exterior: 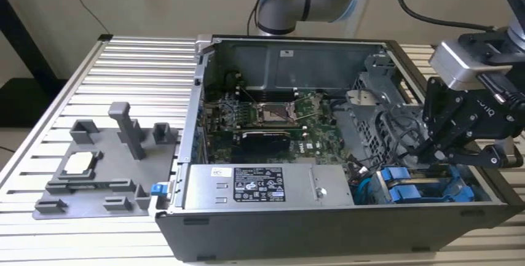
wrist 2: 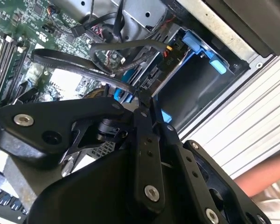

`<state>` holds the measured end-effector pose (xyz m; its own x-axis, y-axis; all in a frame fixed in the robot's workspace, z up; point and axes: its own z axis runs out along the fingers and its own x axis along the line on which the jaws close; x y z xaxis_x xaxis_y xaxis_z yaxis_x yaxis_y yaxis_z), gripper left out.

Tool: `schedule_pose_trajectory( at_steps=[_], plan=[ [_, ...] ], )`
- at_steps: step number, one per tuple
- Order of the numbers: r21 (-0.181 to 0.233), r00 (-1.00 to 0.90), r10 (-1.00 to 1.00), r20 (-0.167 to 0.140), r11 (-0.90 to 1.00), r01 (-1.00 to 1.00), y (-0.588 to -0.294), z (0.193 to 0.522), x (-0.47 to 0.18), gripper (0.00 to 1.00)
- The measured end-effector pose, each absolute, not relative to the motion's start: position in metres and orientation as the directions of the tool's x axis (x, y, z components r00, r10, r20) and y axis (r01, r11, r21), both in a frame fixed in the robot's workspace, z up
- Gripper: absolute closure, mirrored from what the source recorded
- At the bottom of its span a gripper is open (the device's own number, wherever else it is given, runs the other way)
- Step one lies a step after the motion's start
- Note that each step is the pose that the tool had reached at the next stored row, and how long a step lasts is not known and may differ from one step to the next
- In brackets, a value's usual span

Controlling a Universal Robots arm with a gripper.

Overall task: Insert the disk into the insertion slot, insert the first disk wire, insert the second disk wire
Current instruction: 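Insert the second disk wire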

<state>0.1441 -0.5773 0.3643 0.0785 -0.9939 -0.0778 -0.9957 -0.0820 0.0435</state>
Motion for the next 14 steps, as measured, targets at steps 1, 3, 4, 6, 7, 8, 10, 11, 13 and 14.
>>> schedule_pose_trajectory(
  at_steps=[1,3,4,6,7,8,10,11,13,14],
  plan=[
    [0.042,0.079,-0.994,-0.078,-0.082,-0.996,-0.577,0.363,0.145,0.84],
    [0.038,0.079,-0.994,-0.078,-0.082,-0.996,-0.578,0.361,0.146,0.84],
    [0.037,0.079,-0.994,-0.078,-0.082,-0.996,-0.578,0.36,0.148,0.84],
    [0.036,0.079,-0.994,-0.078,-0.082,-0.996,-0.578,0.359,0.149,0.84],
    [0.036,0.079,-0.994,-0.078,-0.082,-0.996,-0.578,0.359,0.15,0.84],
    [0.036,0.079,-0.994,-0.078,-0.082,-0.996,-0.578,0.358,0.15,0.84],
    [0.035,0.079,-0.994,-0.078,-0.082,-0.996,-0.578,0.356,0.151,0.84],
    [0.035,0.079,-0.994,-0.078,-0.082,-0.996,-0.578,0.355,0.151,0.84],
    [0.035,0.079,-0.994,-0.078,-0.082,-0.996,-0.578,0.354,0.152,0.84],
    [0.034,0.079,-0.994,-0.078,-0.082,-0.996,-0.578,0.353,0.152,0.84]
  ],
)
